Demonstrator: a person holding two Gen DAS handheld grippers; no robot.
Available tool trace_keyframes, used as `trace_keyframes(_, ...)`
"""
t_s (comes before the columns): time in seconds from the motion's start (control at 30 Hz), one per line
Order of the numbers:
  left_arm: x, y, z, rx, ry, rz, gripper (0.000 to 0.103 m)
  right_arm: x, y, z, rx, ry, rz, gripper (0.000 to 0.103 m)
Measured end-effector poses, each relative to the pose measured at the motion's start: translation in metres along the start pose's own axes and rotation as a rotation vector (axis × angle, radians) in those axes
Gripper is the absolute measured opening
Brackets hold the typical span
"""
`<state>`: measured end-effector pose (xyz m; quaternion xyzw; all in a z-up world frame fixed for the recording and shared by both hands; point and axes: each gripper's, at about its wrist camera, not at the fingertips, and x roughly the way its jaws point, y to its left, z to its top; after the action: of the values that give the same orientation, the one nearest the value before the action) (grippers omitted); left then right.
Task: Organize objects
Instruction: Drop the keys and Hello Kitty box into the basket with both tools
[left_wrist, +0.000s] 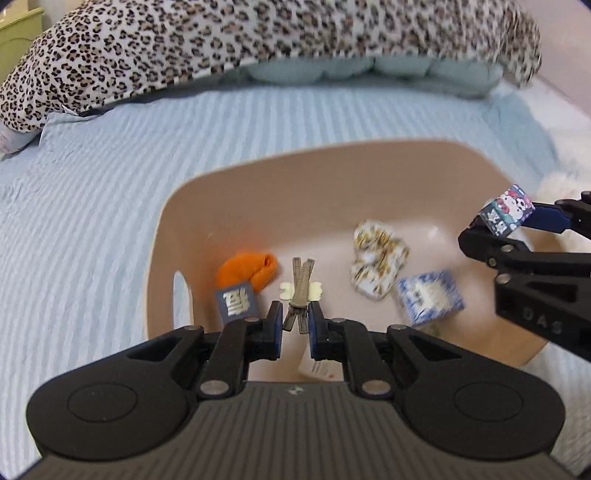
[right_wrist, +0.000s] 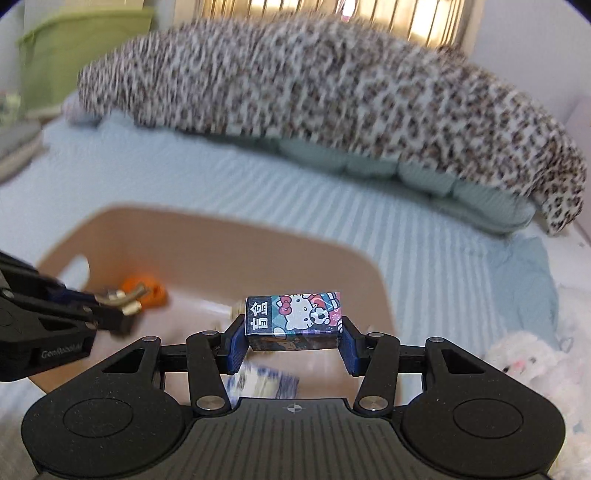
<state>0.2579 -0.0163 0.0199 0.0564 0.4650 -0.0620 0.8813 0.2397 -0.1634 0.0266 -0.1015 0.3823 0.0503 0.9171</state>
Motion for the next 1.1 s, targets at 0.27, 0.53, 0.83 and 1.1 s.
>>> trace_keyframes(0.27, 0.005, 0.008, -0.009, -0.002, 0.044, -0.001, 0.030, 0.016, 0.014, -0.015, -0.022, 0.094, 0.010, 0.066)
trace_keyframes(0.53, -0.040, 0.008, -0.003, -0.041, -0.045, -0.002, 0.067, -0.033, -0.004, -0.012, -0.008, 0.004, 0.004, 0.092)
trace_keyframes(0.83, -0.083, 0.003, -0.028, -0.040, -0.112, 0.013, 0.069, -0.103, -0.023, -0.025, 0.056, -0.073, 0.012, 0.103)
trace_keyframes(1.1, -0.119, 0.010, -0.069, -0.062, -0.145, 0.024, 0.069, -0.150, -0.020, -0.062, 0.098, -0.121, 0.006, 0.103)
